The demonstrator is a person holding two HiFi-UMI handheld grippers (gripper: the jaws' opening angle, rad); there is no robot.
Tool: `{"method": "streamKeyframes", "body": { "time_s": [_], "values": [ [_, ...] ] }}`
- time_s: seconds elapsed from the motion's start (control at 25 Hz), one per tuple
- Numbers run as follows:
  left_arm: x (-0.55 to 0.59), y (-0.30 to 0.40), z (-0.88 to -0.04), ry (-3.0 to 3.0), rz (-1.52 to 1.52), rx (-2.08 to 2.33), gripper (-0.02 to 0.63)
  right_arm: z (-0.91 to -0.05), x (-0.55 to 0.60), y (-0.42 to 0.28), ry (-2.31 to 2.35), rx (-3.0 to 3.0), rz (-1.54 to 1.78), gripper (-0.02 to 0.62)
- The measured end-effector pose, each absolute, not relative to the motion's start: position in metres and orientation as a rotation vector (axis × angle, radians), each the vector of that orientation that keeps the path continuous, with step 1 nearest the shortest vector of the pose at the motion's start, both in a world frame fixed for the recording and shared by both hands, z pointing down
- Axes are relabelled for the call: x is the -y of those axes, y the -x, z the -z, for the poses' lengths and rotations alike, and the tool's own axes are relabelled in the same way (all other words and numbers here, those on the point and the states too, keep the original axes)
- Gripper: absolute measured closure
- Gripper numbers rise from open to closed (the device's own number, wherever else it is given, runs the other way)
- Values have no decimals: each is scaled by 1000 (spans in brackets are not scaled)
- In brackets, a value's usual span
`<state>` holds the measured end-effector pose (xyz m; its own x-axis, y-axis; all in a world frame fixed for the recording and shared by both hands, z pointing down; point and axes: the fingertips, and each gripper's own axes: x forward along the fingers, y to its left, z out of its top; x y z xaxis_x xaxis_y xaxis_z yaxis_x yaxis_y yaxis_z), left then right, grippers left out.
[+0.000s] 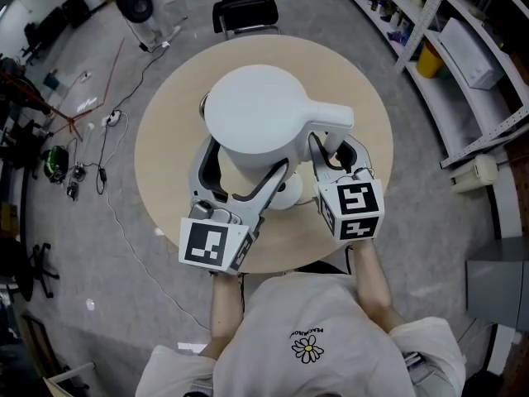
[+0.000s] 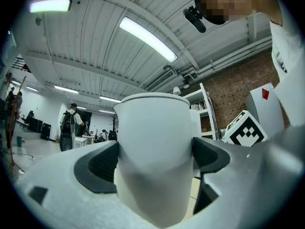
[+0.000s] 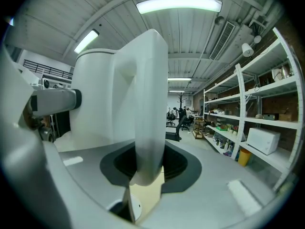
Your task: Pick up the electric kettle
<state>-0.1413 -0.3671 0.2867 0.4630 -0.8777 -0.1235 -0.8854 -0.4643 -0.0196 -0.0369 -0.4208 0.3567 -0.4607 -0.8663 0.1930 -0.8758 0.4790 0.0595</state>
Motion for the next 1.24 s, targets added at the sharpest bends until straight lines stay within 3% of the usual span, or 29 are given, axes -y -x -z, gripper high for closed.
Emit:
{"method": "streamKeyframes", "body": {
  "time_s": [1.24],
  "values": [
    [353, 128, -280, 2583, -44, -1565, 107, -351, 408, 27, -1517, 2524, -49, 485]
  ]
}}
